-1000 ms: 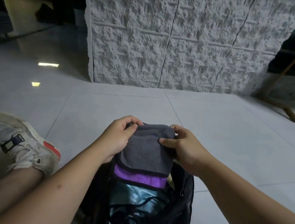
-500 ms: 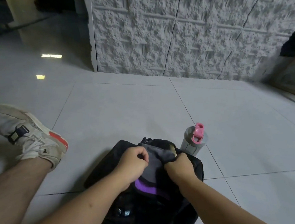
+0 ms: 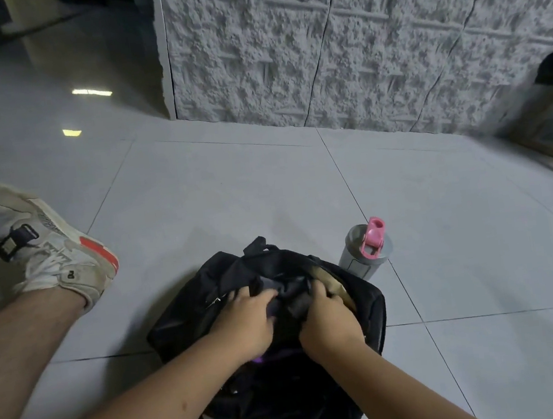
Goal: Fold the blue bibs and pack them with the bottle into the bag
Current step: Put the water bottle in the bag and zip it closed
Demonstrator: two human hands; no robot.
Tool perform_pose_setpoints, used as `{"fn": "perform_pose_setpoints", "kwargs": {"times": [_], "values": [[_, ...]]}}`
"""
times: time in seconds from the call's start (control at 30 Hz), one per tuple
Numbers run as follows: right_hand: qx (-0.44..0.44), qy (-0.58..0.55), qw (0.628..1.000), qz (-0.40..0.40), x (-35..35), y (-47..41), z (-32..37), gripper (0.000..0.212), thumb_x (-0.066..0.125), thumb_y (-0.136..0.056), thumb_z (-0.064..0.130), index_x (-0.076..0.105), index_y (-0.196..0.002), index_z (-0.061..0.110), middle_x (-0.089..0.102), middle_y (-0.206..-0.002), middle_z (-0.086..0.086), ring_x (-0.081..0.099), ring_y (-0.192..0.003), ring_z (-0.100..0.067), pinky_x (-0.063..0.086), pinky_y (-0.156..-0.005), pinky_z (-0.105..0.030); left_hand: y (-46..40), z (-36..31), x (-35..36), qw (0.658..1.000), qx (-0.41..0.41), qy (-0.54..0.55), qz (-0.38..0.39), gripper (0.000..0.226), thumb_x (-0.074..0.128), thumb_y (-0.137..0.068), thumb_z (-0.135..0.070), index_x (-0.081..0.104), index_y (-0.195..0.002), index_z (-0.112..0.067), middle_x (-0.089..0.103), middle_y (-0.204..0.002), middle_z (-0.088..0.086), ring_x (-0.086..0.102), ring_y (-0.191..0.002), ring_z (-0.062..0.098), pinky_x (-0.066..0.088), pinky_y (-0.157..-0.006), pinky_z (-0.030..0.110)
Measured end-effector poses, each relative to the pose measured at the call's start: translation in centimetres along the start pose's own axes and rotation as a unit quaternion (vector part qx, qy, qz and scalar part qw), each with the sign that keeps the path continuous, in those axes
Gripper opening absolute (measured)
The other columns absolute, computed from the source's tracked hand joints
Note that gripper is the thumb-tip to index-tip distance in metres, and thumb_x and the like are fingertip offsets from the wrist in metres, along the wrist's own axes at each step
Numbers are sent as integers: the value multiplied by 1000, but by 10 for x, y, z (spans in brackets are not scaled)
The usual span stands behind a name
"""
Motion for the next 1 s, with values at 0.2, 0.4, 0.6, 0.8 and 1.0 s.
{"fn": "perform_pose_setpoints", "kwargs": {"times": [0.2,0.4,0.6,0.8,1.0], "values": [[29,138,977,163,18,-5,-9,78,42,-107,31,-15,-159,45,-18,-171,-8,4,-156,-42,22,-119,-61,-7,7,1,984,19,-152,90,83,34,-93,-80,-14,-156,-56,14,-169,17,11,-155,38,11,-124,54],[58,147,968,193,30,-12,-10,85,44,-106,33,-22,-157,42,-10,-171,-12,8,-154,-46,23,-118,-63,-22,12,6,991,-36,-89,90,78,28,-95,-78,-6,-160,-48,15,-170,16,16,-156,35,16,-124,46],[47,91,984,146,29,-4,-13,75,37,-106,50,-13,-161,39,17,-166,-17,27,-148,-42,32,-114,-56,-35,17,5,990,-116,-31,72,76,30,-100,-71,18,-163,-31,33,-164,15,30,-151,32,25,-120,38],[-94,78,992,-18,-2,18,-5,33,48,-101,38,57,-126,19,68,-117,-11,66,-103,-35,54,-83,-39,-37,-7,2,984,-103,-145,-25,52,39,-105,-56,40,-150,-32,64,-135,7,61,-123,28,49,-93,35],[-80,-75,973,-205,-71,-2,-27,24,53,-96,34,63,-115,26,71,-98,0,67,-92,-28,56,-78,-37,-12,-64,-20,970,23,-193,-144,27,45,-105,-39,67,-103,-24,69,-102,1,69,-96,24,50,-74,36]]}}
Point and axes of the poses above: each hand's wrist, its own y-axis away from the middle knuckle, its own x-axis out of the palm, z = x × y, the point moved 1 cm from there along -y, towards the middle knuckle
